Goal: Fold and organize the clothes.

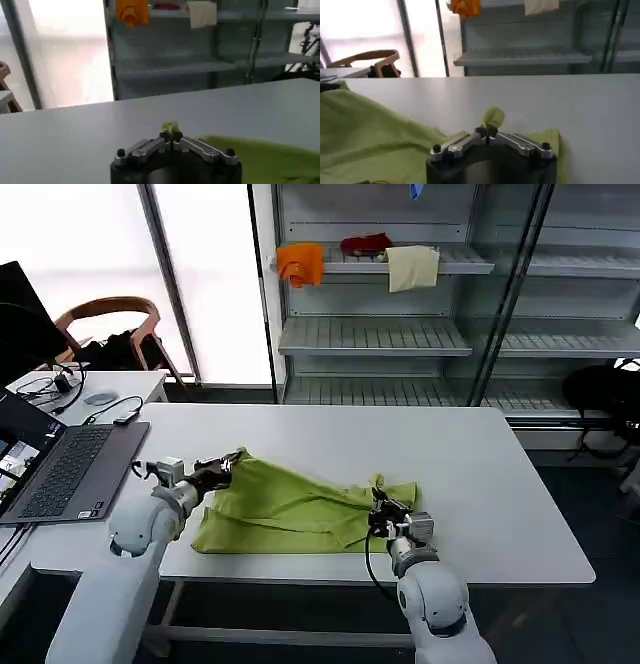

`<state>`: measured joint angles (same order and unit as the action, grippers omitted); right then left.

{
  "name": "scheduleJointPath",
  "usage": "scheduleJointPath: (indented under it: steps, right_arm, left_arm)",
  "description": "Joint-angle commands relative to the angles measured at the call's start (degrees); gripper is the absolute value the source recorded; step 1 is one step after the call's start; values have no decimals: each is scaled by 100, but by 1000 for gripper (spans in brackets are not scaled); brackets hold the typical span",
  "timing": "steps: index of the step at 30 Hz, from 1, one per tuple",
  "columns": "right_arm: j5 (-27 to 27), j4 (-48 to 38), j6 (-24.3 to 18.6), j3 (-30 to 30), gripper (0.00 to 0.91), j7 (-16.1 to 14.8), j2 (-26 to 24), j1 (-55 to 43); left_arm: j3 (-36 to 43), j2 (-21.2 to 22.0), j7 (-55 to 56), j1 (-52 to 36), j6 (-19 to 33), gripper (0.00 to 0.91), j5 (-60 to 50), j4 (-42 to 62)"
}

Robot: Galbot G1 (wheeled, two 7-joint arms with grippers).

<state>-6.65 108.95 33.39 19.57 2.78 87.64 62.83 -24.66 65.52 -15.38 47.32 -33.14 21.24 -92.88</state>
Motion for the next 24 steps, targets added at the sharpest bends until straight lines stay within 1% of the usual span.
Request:
scheduleJointPath:
  steps: [1,10,14,18,23,24]
  right_arm:
    - [14,33,1,-7,0,-11,0,20]
    - [76,27,2,75,0,-20,-25,60]
    - [83,58,3,61,0,-29,-16,90]
    - [324,17,0,54,0,-71,12,112]
    - [557,-1,2,78,0,-88,6,187]
    - [696,-7,4,84,0,-85,6,201]
  left_arm:
    - [-469,-105,-163,1097,12,0,47,-781]
    - [-603,-201,-267,1331,22,0,-156,-791]
    - [-610,-194,-309,1478,16,0,-233,-951]
    - [-573,-117,-344,1591,66,0,-634,-1049]
    - [-571,-58,-341,1658,41,10,-770,-1211]
    - [-559,-43,-315,1655,40,322,-948,-1228]
